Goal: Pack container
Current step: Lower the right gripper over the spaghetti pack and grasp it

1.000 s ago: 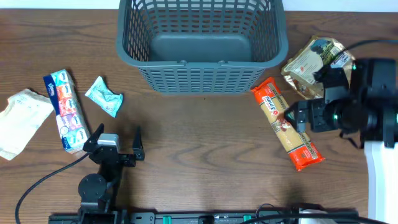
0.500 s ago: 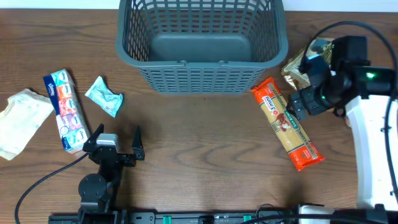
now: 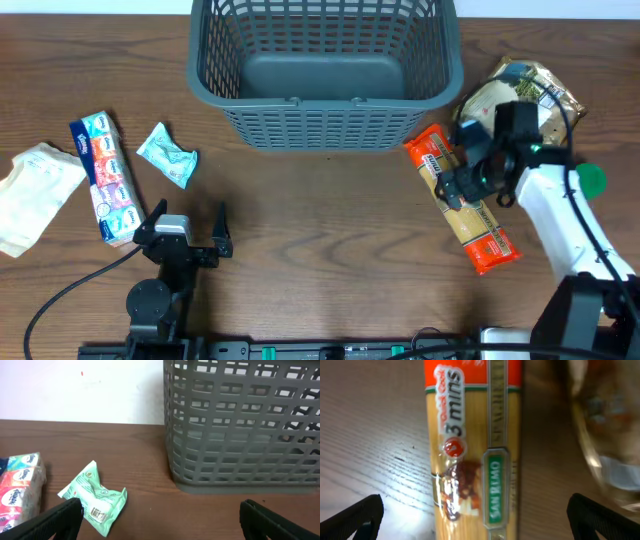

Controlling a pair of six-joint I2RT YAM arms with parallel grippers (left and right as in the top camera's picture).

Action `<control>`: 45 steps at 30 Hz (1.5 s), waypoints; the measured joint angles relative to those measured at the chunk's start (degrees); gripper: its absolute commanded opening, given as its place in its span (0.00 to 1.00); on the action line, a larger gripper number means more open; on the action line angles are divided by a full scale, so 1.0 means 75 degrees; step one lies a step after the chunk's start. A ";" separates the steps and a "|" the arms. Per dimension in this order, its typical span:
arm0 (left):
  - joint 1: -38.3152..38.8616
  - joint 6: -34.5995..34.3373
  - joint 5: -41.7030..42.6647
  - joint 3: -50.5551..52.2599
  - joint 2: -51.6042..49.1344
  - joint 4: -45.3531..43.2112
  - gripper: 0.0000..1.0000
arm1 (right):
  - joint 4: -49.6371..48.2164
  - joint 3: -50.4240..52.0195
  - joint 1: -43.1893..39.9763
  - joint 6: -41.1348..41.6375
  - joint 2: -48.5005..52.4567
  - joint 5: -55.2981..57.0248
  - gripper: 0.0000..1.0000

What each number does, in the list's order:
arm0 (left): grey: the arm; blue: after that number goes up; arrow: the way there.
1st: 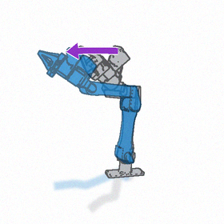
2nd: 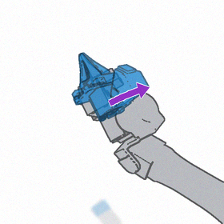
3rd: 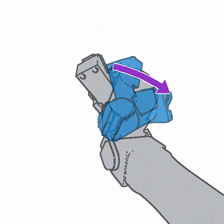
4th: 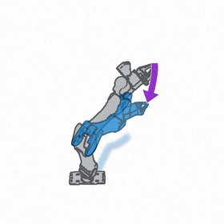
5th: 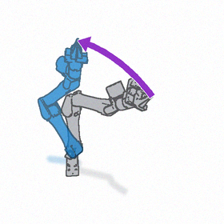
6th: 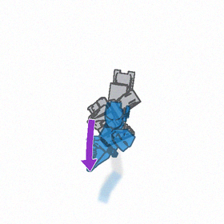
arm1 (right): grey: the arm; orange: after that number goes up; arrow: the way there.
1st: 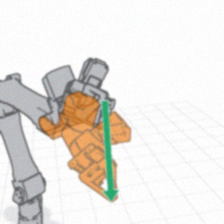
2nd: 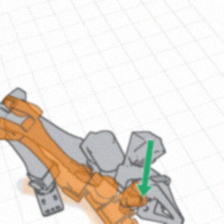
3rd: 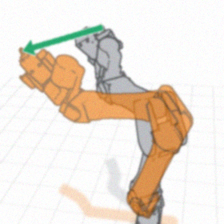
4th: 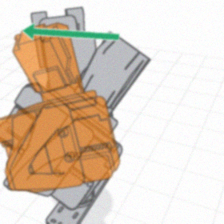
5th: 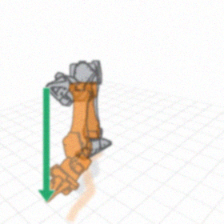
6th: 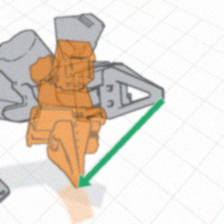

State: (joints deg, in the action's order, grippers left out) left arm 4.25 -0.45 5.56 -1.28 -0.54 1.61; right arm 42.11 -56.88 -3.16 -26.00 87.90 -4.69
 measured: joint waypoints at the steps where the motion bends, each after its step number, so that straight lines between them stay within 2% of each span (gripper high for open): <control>1: 0.0000 -0.0003 -0.0003 0.0000 0.0000 0.0009 0.98 | -0.0187 0.0169 0.0000 0.0000 0.0000 -0.0023 0.99; 10: 0.0000 -0.0003 -0.0006 0.0000 0.0000 0.0012 0.98 | -0.1789 0.1212 0.0000 0.0000 0.0073 -0.0323 0.99; 23: 0.0000 -0.0003 -0.0006 0.0000 0.0000 0.0012 0.98 | -0.2425 0.1244 -0.0029 -0.0009 0.1207 -0.0568 0.98; 27: 0.0000 -0.0003 -0.0006 0.0000 0.0000 0.0012 0.99 | -0.2547 0.1125 -0.0029 0.0061 0.1349 -0.0629 0.84; 30: 0.0000 -0.0003 -0.0006 0.0000 0.0000 0.0012 0.98 | -0.2655 0.1110 -0.0029 0.0210 0.1381 -0.0641 0.67; 32: 0.0000 -0.0006 -0.0006 0.0000 0.0000 0.0012 0.98 | -0.2713 0.1105 -0.0029 0.0332 0.1408 -0.0647 0.54; 33: 0.0000 -0.0006 -0.0006 0.0000 0.0000 0.0012 0.98 | -0.2731 0.1102 -0.0029 0.0434 0.1413 -0.0621 0.42; 35: 0.0000 -0.0006 -0.0006 0.0000 0.0000 0.0012 0.98 | -0.2739 0.1099 -0.0029 0.0452 0.1416 -0.0641 0.28; 38: 0.0000 -0.0009 -0.0006 0.0000 0.0000 0.0012 0.98 | -0.2728 0.1064 -0.0035 0.0606 0.1408 -0.0688 0.02; 45: 0.0000 -0.0032 -0.0006 0.0000 0.0000 0.0012 0.98 | -0.2471 0.0874 -0.0044 0.1183 0.1218 -0.0737 0.01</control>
State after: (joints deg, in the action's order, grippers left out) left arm 4.25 -0.69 5.52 -1.28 -0.54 1.69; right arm 23.57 -50.33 -3.49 -17.12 97.03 -10.22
